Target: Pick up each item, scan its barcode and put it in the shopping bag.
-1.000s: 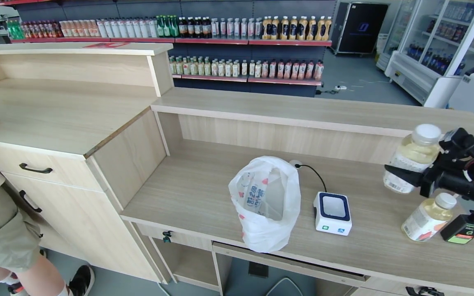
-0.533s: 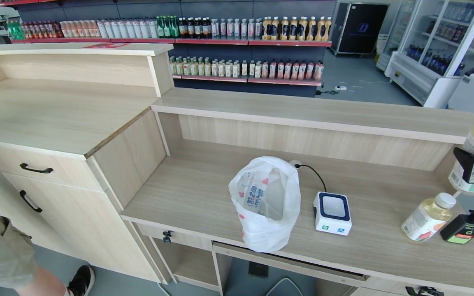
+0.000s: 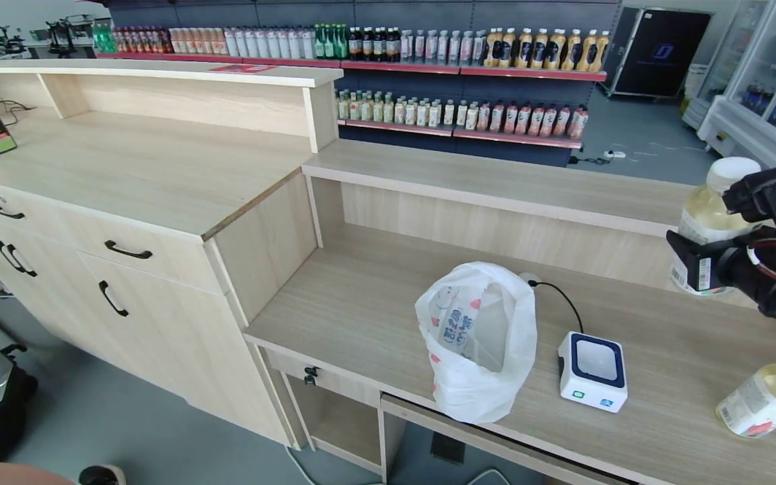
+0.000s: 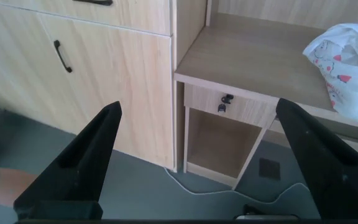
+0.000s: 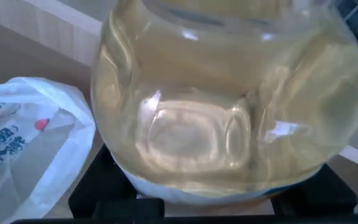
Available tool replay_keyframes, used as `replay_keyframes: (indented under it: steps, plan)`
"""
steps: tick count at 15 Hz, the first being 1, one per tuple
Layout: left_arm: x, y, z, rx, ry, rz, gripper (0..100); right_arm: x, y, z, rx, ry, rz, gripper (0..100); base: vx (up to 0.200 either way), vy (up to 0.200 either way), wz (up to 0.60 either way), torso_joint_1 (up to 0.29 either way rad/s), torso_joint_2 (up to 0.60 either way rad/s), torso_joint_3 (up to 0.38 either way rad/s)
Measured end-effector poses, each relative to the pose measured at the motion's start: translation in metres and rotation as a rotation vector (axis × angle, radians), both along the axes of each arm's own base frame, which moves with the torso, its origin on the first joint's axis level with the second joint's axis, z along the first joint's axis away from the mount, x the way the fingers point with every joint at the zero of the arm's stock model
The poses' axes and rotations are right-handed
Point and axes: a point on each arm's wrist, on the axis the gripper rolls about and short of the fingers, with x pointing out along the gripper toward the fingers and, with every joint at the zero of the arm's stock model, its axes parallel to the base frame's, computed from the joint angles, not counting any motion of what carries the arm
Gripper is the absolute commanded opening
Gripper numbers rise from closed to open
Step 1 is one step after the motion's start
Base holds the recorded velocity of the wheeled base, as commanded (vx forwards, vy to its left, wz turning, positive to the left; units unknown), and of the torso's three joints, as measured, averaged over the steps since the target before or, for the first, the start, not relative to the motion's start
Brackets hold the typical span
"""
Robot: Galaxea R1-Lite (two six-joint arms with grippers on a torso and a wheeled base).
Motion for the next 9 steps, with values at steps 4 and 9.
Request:
replay_keyframes:
  steps: [4, 9]
  plan:
    - [0.0, 0.0, 0.0, 0.0, 0.0, -0.001, 100, 0.057, 0.021, -0.037, 0.026, 0.048, 0.154, 0, 0.0, 0.0, 0.0, 0.0, 0.0, 0.0]
    - [0.0, 0.0, 0.0, 0.0, 0.0, 0.0, 100, 0.095, 0.035, -0.101, 0.162, 0.134, 0.266, 0, 0.0, 0.0, 0.0, 0.0, 0.0, 0.0]
